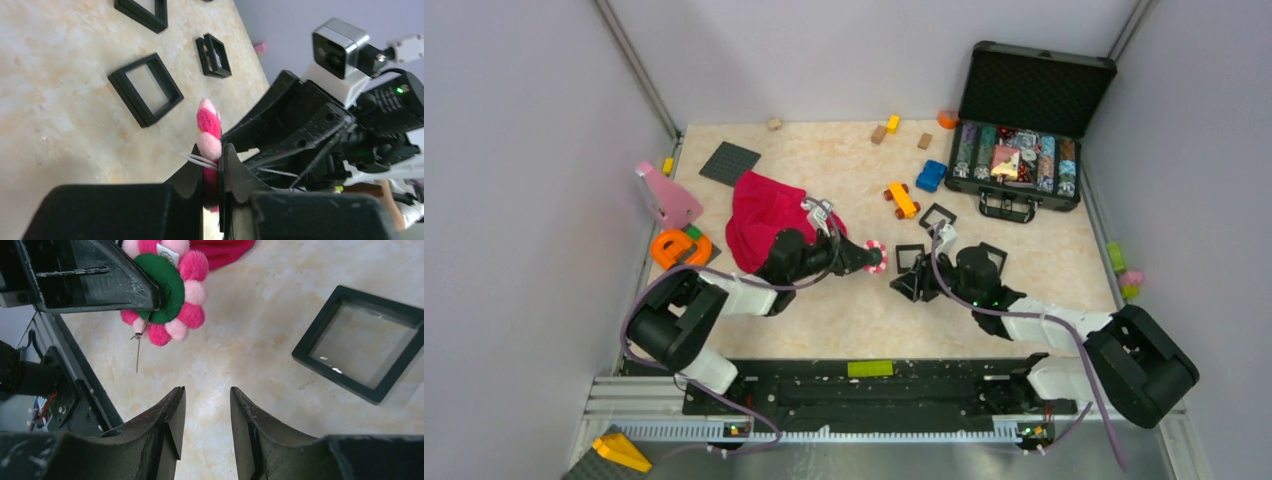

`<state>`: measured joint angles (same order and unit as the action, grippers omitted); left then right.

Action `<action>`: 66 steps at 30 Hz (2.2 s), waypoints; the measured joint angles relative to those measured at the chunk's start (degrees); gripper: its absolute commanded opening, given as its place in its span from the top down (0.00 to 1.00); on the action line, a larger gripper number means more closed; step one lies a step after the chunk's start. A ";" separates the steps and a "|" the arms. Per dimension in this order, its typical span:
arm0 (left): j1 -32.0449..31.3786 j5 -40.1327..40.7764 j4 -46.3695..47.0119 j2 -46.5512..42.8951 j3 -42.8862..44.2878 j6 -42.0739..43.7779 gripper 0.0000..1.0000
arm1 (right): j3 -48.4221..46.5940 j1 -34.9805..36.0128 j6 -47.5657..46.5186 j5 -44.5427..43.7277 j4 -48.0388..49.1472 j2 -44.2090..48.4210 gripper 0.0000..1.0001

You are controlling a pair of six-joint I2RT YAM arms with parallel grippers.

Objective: Remove the brooch from the garment
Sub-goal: Close the brooch.

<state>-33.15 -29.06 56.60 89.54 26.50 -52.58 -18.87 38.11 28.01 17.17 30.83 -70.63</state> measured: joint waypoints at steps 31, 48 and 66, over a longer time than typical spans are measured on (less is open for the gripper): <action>2.62 -9.22 10.73 7.80 3.37 -9.27 0.93 | 2.14 -3.06 1.81 1.53 6.86 0.33 0.61; 2.62 -10.75 16.28 10.99 3.37 -13.27 0.95 | 1.97 -11.69 13.22 15.39 14.47 -2.03 0.33; 2.67 -12.74 29.03 16.13 3.37 -21.62 0.78 | -1.09 -12.00 25.31 20.24 29.62 -11.85 0.84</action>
<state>-30.48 -41.80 85.62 105.67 29.87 -74.19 -19.97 26.11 53.32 37.41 60.45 -82.48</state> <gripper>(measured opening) 0.148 0.272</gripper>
